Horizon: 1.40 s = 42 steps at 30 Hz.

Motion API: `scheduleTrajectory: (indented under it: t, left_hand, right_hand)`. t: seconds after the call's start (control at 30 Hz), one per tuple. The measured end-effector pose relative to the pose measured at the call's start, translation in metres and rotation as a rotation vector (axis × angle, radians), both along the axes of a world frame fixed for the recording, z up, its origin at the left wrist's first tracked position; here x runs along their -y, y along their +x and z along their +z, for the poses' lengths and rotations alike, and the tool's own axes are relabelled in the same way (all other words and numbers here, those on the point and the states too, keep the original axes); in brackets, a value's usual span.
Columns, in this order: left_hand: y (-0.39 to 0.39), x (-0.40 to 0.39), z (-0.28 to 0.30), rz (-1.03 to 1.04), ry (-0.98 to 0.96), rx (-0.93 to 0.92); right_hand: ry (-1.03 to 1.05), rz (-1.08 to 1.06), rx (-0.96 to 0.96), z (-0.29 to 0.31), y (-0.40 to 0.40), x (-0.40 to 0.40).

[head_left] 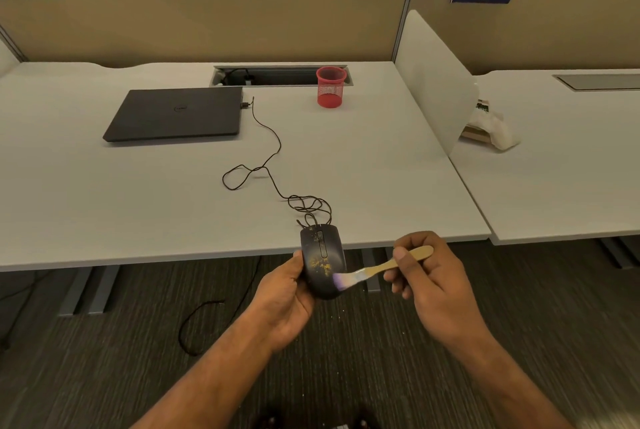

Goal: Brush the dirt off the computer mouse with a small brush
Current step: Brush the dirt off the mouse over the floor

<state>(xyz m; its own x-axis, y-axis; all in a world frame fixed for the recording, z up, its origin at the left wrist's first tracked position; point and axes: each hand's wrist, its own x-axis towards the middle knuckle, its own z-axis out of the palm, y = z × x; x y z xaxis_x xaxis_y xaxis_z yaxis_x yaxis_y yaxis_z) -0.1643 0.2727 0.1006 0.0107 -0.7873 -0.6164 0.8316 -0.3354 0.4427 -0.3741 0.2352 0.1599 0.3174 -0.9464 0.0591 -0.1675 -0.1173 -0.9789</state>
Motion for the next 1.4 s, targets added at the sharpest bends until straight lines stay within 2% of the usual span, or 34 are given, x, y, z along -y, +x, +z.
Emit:
scheduleTrajectory:
  t: [0.27, 0.53, 0.7, 0.8, 1.0, 1.2, 1.4]
  left_hand:
    - [0.007, 0.009, -0.005, -0.018, -0.051, 0.016]
    - [0.015, 0.018, -0.009, -0.012, -0.018, -0.008]
    - [0.014, 0.023, -0.009, 0.001, -0.016, -0.019]
    - [0.011, 0.026, -0.008, -0.003, -0.007, -0.02]
    - [0.008, 0.033, -0.007, 0.011, -0.029, -0.003]
    - [0.007, 0.032, -0.006, -0.013, -0.03, -0.02]
    - [0.008, 0.034, -0.007, -0.012, -0.032, 0.008]
  right_hand:
    - [-0.176, 0.037, -0.009, 0.017, -0.009, 0.006]
    - [-0.33, 0.297, -0.281, 0.007, -0.01, 0.001]
    - [-0.406, 0.256, -0.19, 0.015, -0.007, 0.005]
    - [-0.462, 0.281, -0.26, 0.011, 0.001, 0.005]
    - [-0.438, 0.351, -0.299, 0.009, -0.006, 0.003]
    - [-0.502, 0.256, -0.254, 0.011, -0.005, 0.008]
    - [-0.45, 0.352, -0.326, 0.001, -0.011, 0.003]
